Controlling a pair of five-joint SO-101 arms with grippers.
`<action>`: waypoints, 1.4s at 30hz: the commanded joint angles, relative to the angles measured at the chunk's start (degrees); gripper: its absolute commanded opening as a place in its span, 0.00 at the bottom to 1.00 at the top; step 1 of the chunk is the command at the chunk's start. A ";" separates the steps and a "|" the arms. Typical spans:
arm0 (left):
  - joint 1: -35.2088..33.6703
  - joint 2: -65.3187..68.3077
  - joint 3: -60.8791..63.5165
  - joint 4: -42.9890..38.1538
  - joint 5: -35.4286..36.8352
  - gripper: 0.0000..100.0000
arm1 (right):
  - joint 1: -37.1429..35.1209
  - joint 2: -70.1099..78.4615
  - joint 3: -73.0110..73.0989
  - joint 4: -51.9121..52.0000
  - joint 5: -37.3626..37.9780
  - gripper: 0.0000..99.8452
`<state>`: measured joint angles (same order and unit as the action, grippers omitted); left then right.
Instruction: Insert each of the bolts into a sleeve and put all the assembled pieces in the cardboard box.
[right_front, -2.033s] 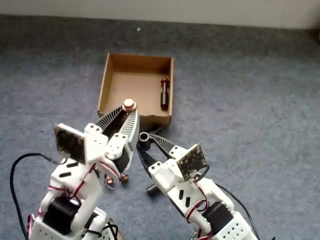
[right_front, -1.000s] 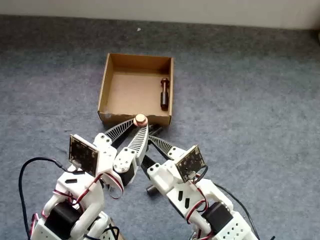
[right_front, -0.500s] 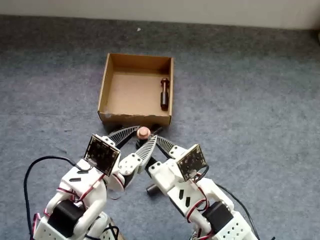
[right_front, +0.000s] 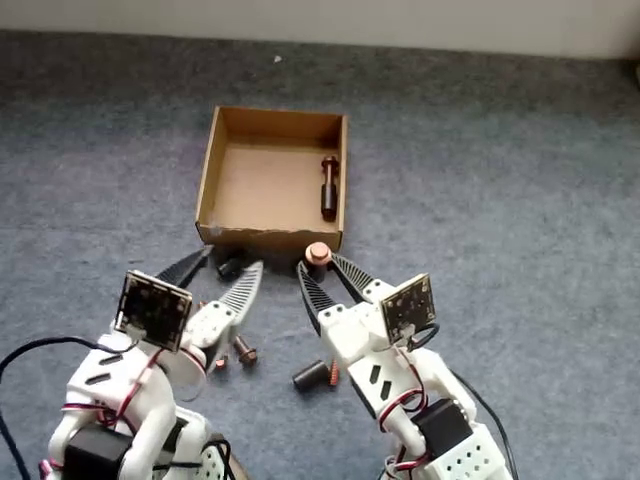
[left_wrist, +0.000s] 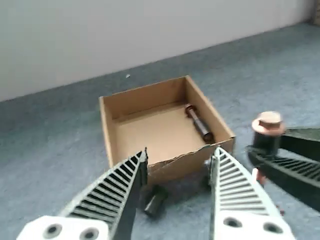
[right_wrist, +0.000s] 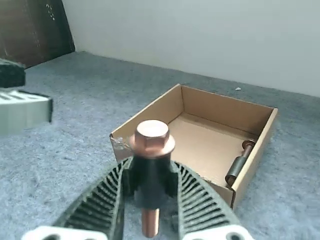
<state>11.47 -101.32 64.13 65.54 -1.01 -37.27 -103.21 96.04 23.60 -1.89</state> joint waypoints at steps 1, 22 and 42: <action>-12.44 -0.04 0.04 3.78 -3.78 0.22 | 1.54 -0.57 7.96 -0.48 -0.79 0.00; -31.78 0.04 25.71 0.97 -7.91 0.23 | 4.18 47.43 -29.76 -12.53 -0.62 0.00; -32.13 0.04 26.51 0.70 -8.00 0.23 | 9.45 114.33 -74.77 -14.81 -0.88 0.02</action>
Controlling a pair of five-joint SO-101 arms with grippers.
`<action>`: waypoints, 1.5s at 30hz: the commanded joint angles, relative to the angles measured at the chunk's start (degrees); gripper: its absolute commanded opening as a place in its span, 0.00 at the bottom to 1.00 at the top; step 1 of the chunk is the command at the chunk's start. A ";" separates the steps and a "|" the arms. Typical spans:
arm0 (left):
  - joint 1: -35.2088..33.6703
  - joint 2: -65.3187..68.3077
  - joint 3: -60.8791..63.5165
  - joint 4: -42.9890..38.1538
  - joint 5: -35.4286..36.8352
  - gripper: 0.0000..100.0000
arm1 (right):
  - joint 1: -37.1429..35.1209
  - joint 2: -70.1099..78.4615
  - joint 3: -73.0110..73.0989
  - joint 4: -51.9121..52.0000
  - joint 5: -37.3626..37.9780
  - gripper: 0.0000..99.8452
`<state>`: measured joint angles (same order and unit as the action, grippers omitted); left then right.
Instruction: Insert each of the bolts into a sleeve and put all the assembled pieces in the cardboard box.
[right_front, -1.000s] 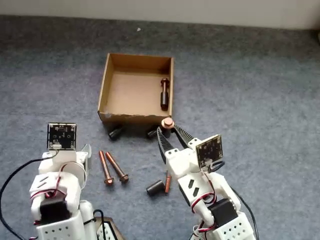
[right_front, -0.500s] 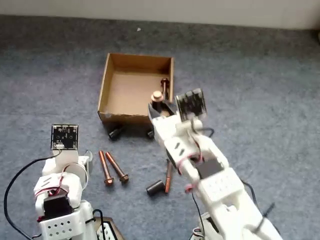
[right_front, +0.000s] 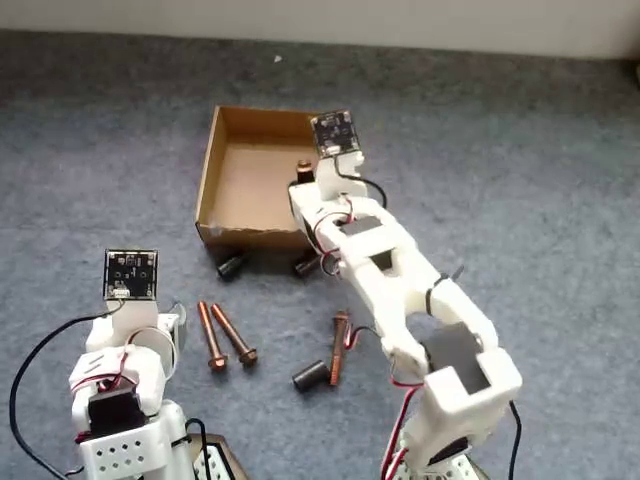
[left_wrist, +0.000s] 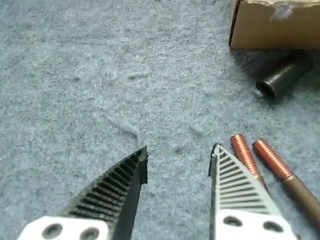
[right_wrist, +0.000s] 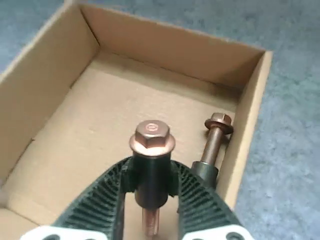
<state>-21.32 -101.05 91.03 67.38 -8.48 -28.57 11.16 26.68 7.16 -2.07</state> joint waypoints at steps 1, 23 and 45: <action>0.66 -0.22 -0.40 -1.14 -0.53 0.23 | 0.75 0.31 -6.90 4.62 -0.70 0.03; 0.66 -0.22 -0.31 -1.14 -0.53 0.23 | -3.56 -16.92 -26.68 73.19 -8.35 0.13; 0.66 -0.22 -0.31 -1.14 -0.53 0.23 | -10.86 -16.40 -1.36 40.13 -31.12 0.13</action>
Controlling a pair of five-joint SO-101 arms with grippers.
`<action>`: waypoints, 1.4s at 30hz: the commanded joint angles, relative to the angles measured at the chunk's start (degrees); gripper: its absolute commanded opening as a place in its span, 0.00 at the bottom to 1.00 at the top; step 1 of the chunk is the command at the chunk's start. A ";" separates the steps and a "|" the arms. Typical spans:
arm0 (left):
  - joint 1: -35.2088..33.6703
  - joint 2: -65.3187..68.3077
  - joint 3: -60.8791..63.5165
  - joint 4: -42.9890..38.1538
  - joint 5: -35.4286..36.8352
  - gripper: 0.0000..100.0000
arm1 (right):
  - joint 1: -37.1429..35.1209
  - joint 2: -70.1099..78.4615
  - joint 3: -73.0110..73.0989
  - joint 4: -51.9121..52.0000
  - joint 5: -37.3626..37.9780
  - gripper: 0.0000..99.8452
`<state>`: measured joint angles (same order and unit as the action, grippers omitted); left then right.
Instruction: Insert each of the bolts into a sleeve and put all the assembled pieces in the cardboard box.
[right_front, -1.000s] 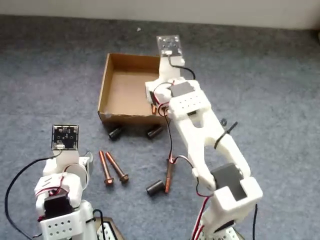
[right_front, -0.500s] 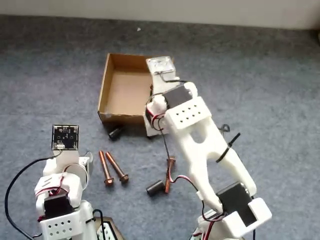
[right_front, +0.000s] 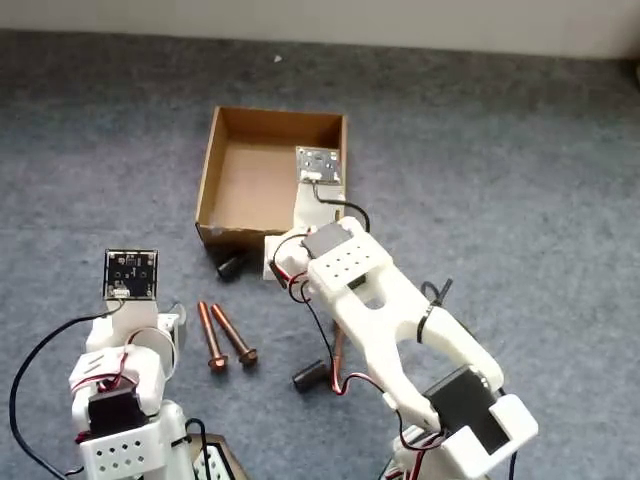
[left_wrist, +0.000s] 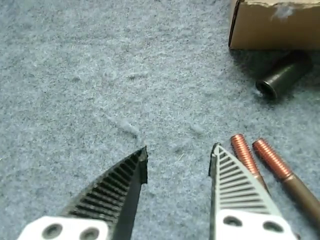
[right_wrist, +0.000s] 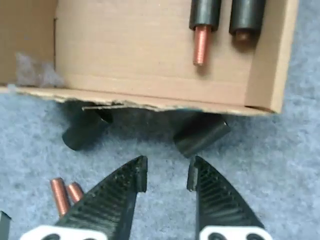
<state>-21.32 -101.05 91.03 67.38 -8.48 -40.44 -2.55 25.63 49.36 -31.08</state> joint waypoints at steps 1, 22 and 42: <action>0.66 -0.22 -0.31 -1.14 -0.53 0.23 | 1.27 -2.68 -0.40 -2.07 -2.81 0.13; 0.66 -0.22 -0.22 -0.97 -0.53 0.23 | 9.01 16.66 -9.80 -2.07 -14.86 0.13; 0.66 -0.31 0.57 -1.14 -0.53 0.23 | 16.04 15.16 -12.53 14.55 -2.99 0.01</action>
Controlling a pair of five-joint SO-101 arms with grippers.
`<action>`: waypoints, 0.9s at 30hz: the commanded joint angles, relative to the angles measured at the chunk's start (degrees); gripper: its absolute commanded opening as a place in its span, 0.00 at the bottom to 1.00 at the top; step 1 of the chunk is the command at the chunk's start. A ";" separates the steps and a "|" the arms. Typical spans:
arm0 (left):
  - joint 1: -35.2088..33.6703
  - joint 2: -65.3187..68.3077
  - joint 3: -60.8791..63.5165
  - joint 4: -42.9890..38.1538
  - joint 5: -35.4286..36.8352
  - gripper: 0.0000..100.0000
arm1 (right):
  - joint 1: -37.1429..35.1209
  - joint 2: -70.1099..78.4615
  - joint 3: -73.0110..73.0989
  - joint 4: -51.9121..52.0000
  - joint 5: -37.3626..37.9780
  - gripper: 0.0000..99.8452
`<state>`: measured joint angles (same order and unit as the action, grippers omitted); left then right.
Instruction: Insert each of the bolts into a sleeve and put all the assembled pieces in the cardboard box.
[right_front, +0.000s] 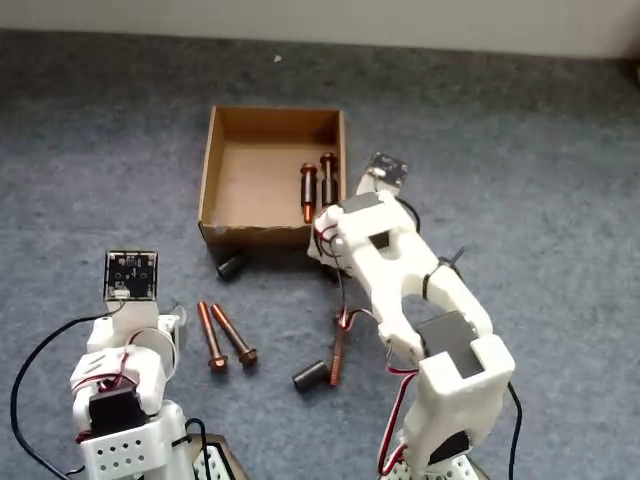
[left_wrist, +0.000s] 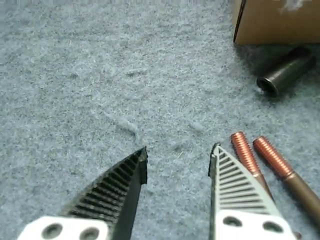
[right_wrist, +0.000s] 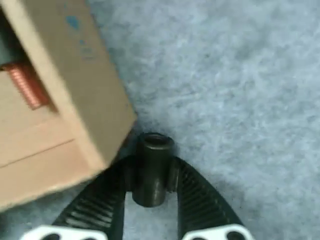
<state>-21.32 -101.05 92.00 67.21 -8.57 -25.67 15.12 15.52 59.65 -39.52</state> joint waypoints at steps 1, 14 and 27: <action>0.66 -0.31 -0.40 -0.97 -0.44 0.23 | 1.27 -3.30 -2.42 5.58 7.74 0.01; 1.01 0.04 -2.77 -0.62 -3.69 0.22 | 3.03 -18.07 3.91 9.10 20.40 0.01; 11.12 9.01 -23.69 10.29 -7.91 0.22 | 22.46 -13.05 9.63 -8.57 20.48 0.01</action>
<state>-15.87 -99.30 76.26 75.30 -15.78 -5.89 2.64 25.80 53.58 -19.65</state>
